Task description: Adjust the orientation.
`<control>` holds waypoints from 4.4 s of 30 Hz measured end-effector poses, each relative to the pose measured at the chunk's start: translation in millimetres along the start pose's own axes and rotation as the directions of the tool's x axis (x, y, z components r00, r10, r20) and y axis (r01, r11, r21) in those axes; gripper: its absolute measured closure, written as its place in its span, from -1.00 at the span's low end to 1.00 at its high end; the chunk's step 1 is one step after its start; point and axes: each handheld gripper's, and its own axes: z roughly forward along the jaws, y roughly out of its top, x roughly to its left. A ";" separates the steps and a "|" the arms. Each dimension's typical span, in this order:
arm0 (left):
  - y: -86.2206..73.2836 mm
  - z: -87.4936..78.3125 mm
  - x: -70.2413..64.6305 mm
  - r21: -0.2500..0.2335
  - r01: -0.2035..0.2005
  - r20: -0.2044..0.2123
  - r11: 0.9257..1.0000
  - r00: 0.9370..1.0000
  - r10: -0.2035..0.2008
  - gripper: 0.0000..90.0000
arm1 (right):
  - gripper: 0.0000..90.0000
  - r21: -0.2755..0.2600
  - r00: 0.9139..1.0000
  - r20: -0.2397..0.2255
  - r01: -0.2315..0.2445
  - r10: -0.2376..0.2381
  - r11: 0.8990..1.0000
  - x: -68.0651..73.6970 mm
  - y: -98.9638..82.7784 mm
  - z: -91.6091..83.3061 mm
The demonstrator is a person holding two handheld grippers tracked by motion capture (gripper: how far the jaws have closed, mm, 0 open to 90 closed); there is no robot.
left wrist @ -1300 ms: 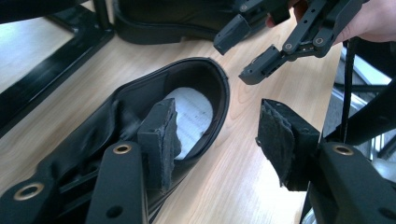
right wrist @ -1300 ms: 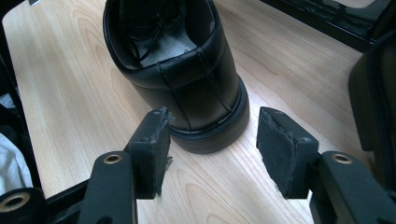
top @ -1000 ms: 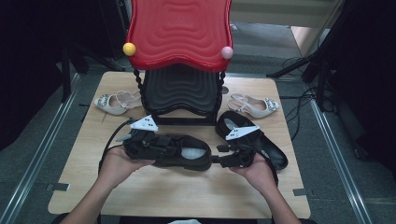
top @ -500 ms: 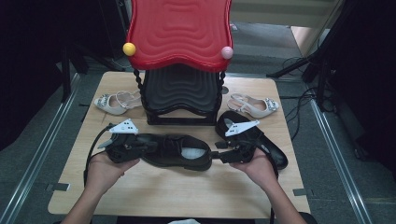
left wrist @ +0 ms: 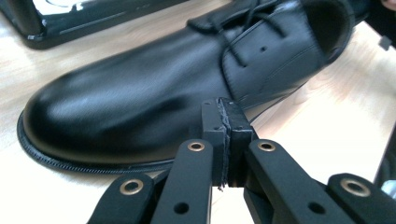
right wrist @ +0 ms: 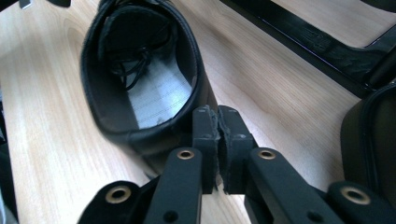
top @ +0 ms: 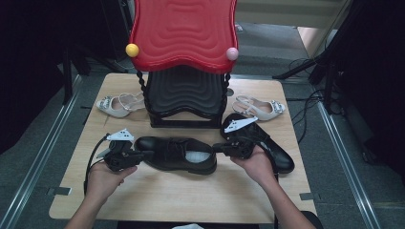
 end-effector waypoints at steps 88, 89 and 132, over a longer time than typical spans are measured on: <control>-0.2 55.7 1.5 0.180 -0.026 0.101 0.983 0.995 0.008 1.00 | 1.00 0.014 0.994 -0.103 -0.027 0.028 1.000 35.7 -13.5 27.2; -0.5 58.2 -1.7 0.181 -0.033 0.095 0.983 0.995 0.016 1.00 | 1.00 0.012 0.995 -0.095 -0.026 0.027 1.000 36.0 -12.4 29.2; 21.4 108.6 -40.4 0.169 -0.077 0.223 0.983 0.974 0.038 1.00 | 1.00 0.028 0.986 0.023 -0.168 0.168 0.985 13.5 -41.0 -6.1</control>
